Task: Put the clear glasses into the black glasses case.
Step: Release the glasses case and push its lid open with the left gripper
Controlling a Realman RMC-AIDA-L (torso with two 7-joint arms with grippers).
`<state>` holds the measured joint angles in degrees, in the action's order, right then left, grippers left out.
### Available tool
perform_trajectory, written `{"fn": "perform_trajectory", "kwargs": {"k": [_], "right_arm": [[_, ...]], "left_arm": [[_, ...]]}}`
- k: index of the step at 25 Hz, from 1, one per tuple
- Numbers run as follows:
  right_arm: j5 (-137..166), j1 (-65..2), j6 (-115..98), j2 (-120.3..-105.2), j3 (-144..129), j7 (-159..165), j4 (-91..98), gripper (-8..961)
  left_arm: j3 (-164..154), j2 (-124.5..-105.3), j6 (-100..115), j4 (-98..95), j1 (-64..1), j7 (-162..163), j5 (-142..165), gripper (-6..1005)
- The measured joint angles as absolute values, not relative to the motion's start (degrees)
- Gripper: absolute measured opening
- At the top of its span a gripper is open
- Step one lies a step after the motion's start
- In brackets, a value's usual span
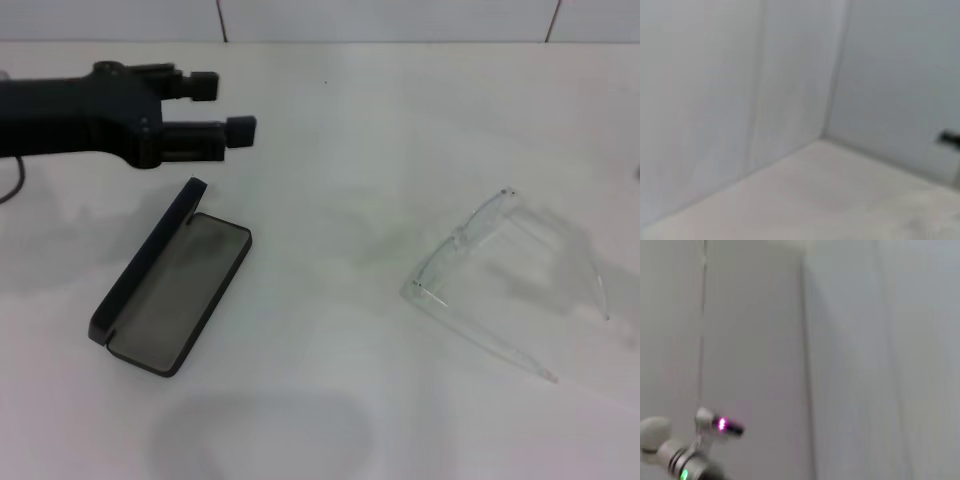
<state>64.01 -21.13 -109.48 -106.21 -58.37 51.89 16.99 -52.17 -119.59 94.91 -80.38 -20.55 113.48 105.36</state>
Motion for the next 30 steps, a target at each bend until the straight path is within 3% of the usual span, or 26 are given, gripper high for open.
{"fn": "perform_trajectory", "kwargs": {"k": [7,17,22,30], "right_arm": [[63.87,-14.99,-115.38,-105.84,-49.34,51.68,17.07,885],[64.96,-15.61,-114.31,-105.76,-49.44,50.21,17.15,884],[64.99,-16.08,-114.14,-105.65,-49.50,49.40,17.14,884],[66.46,-16.78,-112.73,-105.81,-49.46,49.19,17.11,884]], "left_arm": [[-59.09,-119.49,93.14,-89.74,-25.39,137.04,128.89,781],[-74.25,-119.53,90.70,-95.09,-27.11,152.34,146.95,775],[-76.65,-119.54,90.85,-94.62,-26.61,154.95,150.12,551],[-78.26,-119.63,90.39,-90.81,-26.58,155.77,153.23,517]]}}
